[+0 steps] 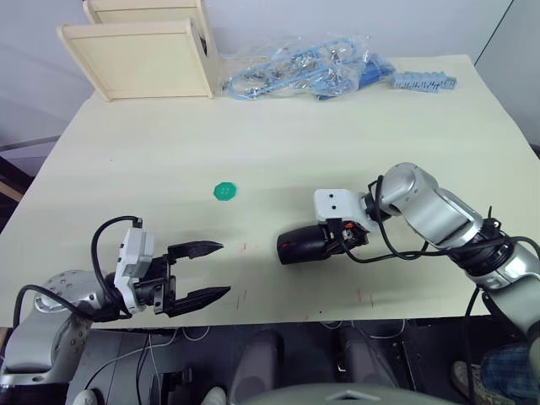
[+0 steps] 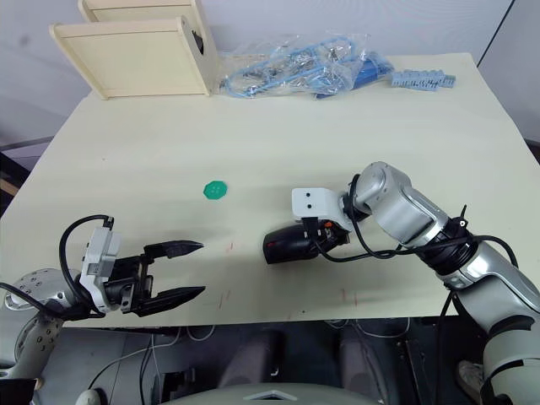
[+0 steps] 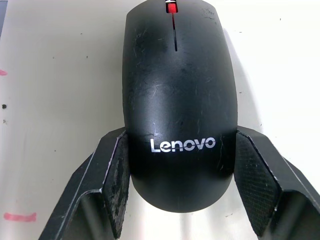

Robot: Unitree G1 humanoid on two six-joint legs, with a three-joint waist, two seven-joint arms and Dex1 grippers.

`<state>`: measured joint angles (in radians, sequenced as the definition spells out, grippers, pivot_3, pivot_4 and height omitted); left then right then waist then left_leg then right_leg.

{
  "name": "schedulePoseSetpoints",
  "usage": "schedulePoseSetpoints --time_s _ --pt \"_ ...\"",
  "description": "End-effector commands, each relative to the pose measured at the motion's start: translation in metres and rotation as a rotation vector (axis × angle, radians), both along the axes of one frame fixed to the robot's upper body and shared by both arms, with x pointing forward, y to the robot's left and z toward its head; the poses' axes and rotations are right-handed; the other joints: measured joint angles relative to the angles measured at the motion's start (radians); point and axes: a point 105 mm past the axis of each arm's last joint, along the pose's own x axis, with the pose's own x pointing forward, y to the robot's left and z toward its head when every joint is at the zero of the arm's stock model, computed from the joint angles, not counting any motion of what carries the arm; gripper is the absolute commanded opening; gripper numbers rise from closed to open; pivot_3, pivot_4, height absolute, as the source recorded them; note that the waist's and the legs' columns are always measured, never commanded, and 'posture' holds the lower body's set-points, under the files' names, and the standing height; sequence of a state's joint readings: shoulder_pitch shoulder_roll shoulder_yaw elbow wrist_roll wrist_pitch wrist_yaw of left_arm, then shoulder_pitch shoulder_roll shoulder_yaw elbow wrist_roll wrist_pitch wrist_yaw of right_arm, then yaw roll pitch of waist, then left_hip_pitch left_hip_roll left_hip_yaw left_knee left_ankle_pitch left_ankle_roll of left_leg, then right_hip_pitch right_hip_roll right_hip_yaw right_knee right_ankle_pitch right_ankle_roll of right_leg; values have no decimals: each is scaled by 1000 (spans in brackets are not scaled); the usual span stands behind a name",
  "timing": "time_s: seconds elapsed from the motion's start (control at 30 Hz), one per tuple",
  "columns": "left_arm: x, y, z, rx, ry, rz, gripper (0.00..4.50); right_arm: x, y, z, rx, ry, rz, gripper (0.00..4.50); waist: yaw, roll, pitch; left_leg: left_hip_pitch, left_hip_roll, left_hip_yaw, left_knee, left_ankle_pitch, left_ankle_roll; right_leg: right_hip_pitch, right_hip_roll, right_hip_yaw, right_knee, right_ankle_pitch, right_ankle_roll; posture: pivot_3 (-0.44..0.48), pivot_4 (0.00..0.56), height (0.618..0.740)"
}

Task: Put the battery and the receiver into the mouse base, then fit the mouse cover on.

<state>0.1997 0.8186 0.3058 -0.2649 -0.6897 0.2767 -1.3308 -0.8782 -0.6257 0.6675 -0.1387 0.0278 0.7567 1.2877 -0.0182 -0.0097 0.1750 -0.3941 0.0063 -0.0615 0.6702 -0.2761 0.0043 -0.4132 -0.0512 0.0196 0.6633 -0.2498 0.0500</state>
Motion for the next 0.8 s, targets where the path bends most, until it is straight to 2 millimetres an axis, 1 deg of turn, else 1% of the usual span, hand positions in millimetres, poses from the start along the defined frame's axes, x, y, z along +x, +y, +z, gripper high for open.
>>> schedulePoseSetpoints --time_s 0.03,0.27,0.3,0.33,0.37,0.8 --pt "-1 -2 8 -7 -38 -17 4500 -3 -2 -6 -20 21 3 2408 0 0 0 0 0 0 0 0 0 0 0 0 0 0 0 0 150 740" --pt "-1 -2 8 -8 -37 -20 4500 -4 -1 -4 -10 20 8 2408 0 0 0 0 0 0 0 0 0 0 0 0 0 0 0 0 150 740" --pt "-1 -2 8 -8 -37 -21 4500 -4 0 -3 -9 19 9 3429 0 0 0 0 0 0 0 0 0 0 0 0 0 0 0 0 150 740" --pt "-1 -2 8 -8 -37 -22 4500 -3 1 -3 -3 10 8 3722 -1 0 0 0 0 0 0 0 0 0 0 0 0 0 0 0 150 740" --pt "-1 -2 8 -7 -36 -22 4500 -3 1 -2 1 4 9 4120 -1 0 0 0 0 0 0 0 0 0 0 0 0 0 0 0 150 740" --pt "-1 -1 8 -5 -35 -24 4500 -5 7 9 54 -19 30 4120 -11 0 0 0 0 0 0 0 0 0 0 0 0 0 -1 0 150 740"
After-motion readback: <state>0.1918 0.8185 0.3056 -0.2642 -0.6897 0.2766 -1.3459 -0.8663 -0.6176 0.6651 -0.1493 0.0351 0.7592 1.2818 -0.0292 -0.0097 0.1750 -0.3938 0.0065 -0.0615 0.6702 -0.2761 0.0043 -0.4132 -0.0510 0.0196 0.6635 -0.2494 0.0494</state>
